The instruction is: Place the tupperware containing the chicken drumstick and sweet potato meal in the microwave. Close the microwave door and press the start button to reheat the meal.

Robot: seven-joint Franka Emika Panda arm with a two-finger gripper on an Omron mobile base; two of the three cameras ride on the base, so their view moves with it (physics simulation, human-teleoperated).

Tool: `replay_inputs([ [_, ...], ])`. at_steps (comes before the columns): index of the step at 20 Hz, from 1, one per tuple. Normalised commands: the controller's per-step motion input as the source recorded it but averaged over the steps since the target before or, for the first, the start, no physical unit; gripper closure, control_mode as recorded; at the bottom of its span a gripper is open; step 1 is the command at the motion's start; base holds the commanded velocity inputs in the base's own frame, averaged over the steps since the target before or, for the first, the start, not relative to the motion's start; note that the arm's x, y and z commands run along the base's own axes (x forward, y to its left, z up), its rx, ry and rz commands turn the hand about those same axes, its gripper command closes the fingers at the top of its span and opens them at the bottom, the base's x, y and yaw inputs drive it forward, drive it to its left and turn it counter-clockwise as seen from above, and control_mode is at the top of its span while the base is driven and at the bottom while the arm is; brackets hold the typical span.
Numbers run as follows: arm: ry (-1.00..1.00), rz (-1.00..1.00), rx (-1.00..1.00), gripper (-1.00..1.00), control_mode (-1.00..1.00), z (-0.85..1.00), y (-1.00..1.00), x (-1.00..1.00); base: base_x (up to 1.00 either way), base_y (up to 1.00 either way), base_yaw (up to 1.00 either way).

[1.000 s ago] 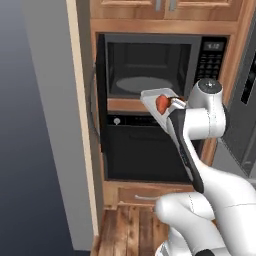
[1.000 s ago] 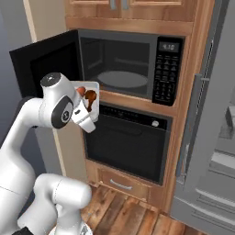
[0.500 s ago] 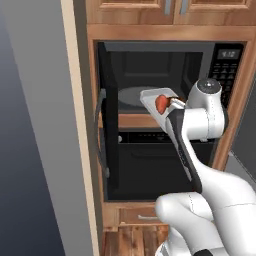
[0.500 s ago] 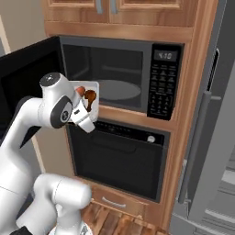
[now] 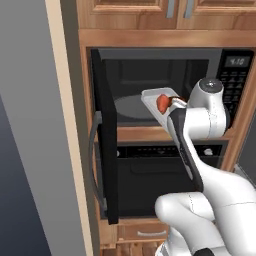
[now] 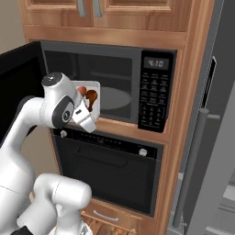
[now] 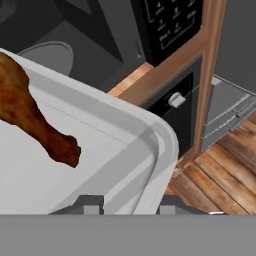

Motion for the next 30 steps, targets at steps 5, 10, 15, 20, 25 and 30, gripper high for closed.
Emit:
replay_inputs([
  [5,0.0,0.0,0.0,1.0,1.0,0.0,0.0,0.0,0.27,0.05,0.0],
  [10,0.0,0.0,0.0,1.0,-1.0,-0.01,0.07,0.17,0.1,0.05,0.0],
  [15,0.02,0.0,0.0,1.0,-1.0,-0.08,0.09,0.36,0.0,0.0,0.0],
  [20,0.04,0.0,0.0,1.0,-1.0,-0.17,0.02,0.39,0.0,0.0,0.0],
  [25,0.05,0.0,0.0,1.0,-1.0,-0.24,0.0,0.46,0.0,0.0,0.0],
  [30,0.01,0.0,0.0,1.0,-1.0,-0.11,0.0,0.51,0.0,0.0,0.0],
])
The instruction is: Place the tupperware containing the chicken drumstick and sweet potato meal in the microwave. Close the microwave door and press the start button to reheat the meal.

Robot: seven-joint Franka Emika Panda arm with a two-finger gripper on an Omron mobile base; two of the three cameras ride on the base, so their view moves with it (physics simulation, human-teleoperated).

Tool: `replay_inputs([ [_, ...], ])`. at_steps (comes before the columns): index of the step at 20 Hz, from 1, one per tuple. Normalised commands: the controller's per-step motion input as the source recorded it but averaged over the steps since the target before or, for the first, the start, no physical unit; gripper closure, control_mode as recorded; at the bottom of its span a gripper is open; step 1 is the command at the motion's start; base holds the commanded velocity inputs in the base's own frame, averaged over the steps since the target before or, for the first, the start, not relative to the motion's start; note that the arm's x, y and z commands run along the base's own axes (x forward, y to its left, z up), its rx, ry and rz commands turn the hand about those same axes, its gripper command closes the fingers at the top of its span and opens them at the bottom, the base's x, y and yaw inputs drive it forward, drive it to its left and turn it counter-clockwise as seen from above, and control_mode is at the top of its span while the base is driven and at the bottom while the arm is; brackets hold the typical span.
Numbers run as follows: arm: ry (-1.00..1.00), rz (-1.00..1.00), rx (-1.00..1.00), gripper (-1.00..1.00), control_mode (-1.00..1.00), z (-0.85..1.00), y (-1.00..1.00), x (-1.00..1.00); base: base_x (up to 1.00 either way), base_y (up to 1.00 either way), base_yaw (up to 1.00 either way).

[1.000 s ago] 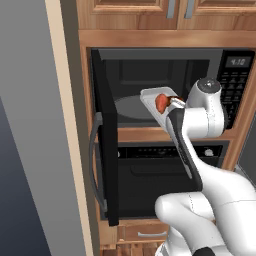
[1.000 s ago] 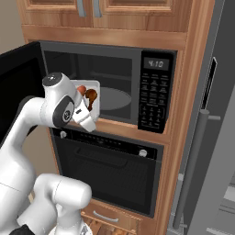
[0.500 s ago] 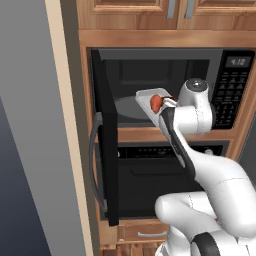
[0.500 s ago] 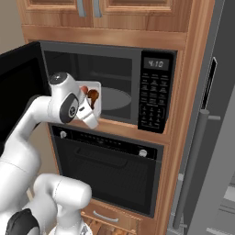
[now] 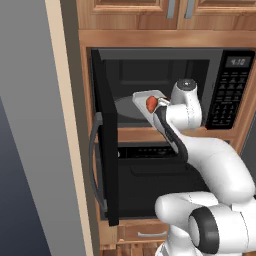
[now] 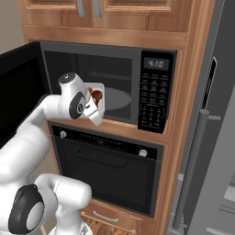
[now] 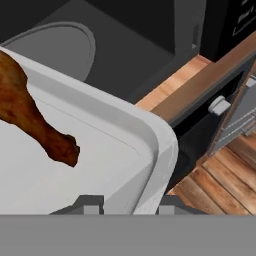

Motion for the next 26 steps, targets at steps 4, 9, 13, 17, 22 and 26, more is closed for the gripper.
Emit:
replay_inputs([
  [4,0.0,0.0,0.0,1.0,-1.0,0.0,0.0,0.54,0.0,0.0,0.0],
  [9,0.0,0.0,0.0,1.0,-1.0,0.0,0.0,0.45,0.0,0.0,0.0],
  [13,0.0,0.0,-0.02,1.0,-1.0,-0.02,-0.02,0.49,0.0,0.0,0.0],
  [17,0.02,0.0,-0.05,1.0,-1.0,-0.11,-0.07,0.55,0.0,0.0,0.0],
  [22,0.04,0.0,-0.03,1.0,-1.0,-0.22,-0.09,0.53,0.0,0.0,0.0],
  [26,0.01,0.0,0.0,1.0,-1.0,-0.24,-0.04,0.47,0.0,0.0,0.0],
])
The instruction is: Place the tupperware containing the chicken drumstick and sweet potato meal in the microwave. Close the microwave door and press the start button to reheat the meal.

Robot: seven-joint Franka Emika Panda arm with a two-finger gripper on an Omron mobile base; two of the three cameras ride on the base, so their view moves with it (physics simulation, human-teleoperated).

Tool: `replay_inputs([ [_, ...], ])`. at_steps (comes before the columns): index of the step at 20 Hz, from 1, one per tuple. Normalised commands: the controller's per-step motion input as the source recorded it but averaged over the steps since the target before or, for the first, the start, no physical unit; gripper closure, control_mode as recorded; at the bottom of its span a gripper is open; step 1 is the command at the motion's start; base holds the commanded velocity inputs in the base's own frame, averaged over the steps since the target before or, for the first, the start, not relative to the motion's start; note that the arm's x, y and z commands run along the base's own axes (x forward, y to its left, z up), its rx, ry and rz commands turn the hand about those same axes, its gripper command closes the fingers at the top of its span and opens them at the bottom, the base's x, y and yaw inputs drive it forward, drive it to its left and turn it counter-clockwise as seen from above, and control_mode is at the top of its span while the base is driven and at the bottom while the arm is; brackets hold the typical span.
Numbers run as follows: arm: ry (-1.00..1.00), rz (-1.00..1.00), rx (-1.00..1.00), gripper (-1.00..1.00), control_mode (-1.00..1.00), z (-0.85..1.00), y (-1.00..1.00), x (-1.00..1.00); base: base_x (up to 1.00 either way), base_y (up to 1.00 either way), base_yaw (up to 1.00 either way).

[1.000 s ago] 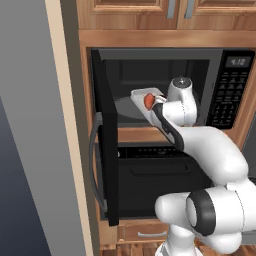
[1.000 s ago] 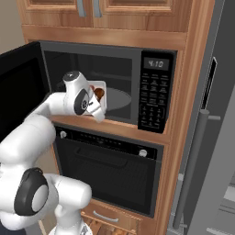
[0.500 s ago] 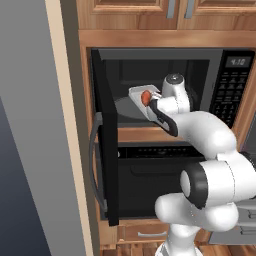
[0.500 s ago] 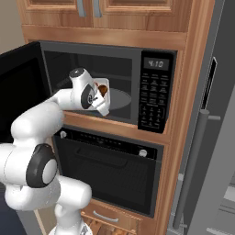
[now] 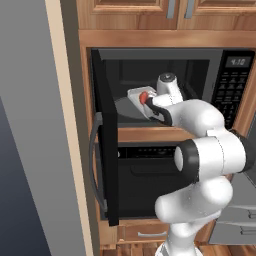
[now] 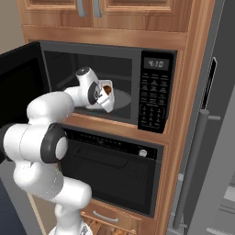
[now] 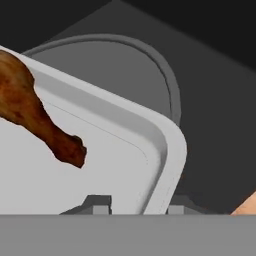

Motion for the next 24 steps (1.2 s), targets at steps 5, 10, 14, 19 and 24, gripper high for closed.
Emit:
replay_inputs([
  [5,0.01,0.0,0.0,1.0,-1.0,-0.2,-0.04,0.46,0.0,0.0,0.0],
  [10,0.02,0.0,-0.01,1.0,-1.0,-0.27,0.0,0.47,0.0,0.0,0.0],
  [14,0.0,0.0,-0.03,-1.0,-1.0,-0.37,0.0,0.3,0.0,0.0,0.0],
  [19,0.0,0.0,-0.01,-1.0,-1.0,-0.14,-0.02,-0.23,0.0,0.0,0.0],
  [24,-0.11,0.0,0.0,-1.0,-1.0,0.0,-0.21,-0.95,0.0,0.0,0.0],
])
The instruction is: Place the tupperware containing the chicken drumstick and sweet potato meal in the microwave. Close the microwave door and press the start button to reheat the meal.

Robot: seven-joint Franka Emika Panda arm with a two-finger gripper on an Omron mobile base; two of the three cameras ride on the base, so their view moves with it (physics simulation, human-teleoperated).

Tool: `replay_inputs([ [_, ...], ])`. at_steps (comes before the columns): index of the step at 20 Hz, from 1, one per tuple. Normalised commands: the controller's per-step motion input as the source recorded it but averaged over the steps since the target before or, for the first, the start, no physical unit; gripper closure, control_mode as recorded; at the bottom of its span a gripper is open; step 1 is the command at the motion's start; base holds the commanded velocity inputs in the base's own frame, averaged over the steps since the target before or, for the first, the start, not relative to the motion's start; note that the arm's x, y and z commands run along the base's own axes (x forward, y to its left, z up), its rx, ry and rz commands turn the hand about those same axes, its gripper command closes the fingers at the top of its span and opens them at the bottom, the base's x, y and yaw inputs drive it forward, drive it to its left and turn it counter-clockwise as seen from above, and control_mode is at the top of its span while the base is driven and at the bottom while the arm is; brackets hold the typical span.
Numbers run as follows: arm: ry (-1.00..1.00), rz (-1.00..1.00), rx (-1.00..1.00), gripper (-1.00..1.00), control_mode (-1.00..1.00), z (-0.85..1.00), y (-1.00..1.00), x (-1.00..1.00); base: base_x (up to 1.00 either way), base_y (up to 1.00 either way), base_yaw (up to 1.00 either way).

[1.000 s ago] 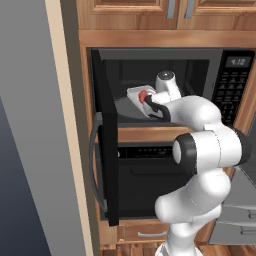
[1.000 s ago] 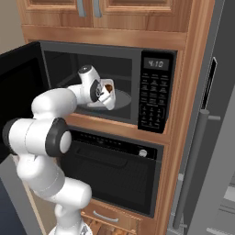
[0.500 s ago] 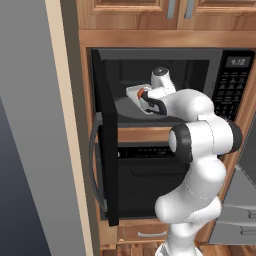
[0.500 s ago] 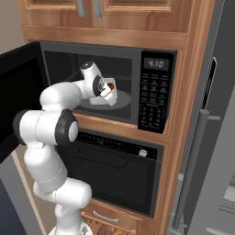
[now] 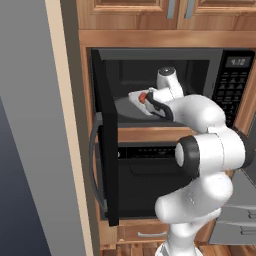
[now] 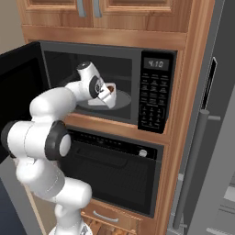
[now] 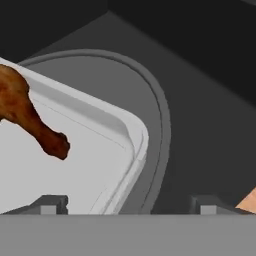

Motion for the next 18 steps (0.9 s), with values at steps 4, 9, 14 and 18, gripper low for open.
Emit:
replay_inputs([
  [4,-0.17,0.0,0.0,-1.0,-1.0,0.11,-0.1,-1.0,0.0,0.0,0.0],
  [9,-0.27,0.02,-0.01,-1.0,-1.0,0.53,0.02,-0.97,0.0,0.0,0.0],
  [14,-0.29,0.0,0.0,-1.0,-1.0,0.33,0.0,-0.04,0.0,0.0,0.0],
  [18,-0.16,0.0,0.0,-1.0,-1.0,0.26,0.0,0.08,0.0,0.0,0.0],
])
